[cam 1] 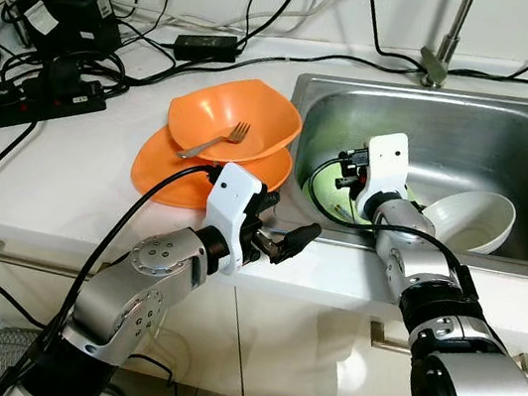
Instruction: Kitchen organization
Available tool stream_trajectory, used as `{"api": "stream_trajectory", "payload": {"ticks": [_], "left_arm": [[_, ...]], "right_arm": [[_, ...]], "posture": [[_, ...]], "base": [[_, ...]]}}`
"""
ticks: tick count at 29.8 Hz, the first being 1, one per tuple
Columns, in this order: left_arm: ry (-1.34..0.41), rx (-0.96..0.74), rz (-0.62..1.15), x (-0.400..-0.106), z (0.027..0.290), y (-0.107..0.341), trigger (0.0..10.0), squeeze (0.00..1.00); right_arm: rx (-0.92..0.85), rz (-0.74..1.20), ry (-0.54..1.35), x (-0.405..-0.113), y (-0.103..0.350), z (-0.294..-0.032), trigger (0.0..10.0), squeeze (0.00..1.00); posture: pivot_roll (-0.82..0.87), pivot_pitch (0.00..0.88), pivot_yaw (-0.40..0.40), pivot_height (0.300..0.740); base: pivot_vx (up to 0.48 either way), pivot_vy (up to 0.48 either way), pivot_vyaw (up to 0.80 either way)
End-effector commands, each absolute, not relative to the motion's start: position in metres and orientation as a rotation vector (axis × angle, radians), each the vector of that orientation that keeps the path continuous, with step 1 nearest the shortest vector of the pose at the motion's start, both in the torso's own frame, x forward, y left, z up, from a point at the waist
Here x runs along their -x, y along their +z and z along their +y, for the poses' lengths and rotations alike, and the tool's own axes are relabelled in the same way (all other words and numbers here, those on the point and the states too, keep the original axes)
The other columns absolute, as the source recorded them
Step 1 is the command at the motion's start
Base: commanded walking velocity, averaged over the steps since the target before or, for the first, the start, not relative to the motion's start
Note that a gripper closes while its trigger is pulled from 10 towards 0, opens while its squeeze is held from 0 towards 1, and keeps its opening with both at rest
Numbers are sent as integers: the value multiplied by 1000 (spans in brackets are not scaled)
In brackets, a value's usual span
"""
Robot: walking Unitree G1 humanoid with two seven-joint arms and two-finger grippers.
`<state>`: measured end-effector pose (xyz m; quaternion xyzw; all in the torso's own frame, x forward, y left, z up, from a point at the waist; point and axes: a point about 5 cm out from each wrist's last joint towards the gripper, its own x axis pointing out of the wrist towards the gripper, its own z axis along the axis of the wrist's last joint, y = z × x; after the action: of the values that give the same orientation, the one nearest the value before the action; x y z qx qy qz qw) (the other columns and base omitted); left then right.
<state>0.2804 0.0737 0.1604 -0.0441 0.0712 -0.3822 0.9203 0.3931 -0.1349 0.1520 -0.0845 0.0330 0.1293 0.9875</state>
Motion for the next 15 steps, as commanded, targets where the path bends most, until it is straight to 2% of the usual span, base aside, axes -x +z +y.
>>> {"api": "stream_trajectory", "payload": {"ticks": [1,5,15], "left_arm": [[-775,79,158,-281,77,156,10000,1000],[-765,72,142,-282,78,158,10000,1000],[-551,-10,-105,-302,92,193,10000,1000]], "right_arm": [[144,81,282,-393,150,-129,10000,1000],[131,59,279,-394,155,-129,10000,1000],[-38,-162,283,-397,202,-125,10000,1000]], "posture": [[-25,60,142,740],[-26,59,142,740],[-27,57,143,740]], "base": [[0,0,0],[0,0,0],[0,0,0]]}}
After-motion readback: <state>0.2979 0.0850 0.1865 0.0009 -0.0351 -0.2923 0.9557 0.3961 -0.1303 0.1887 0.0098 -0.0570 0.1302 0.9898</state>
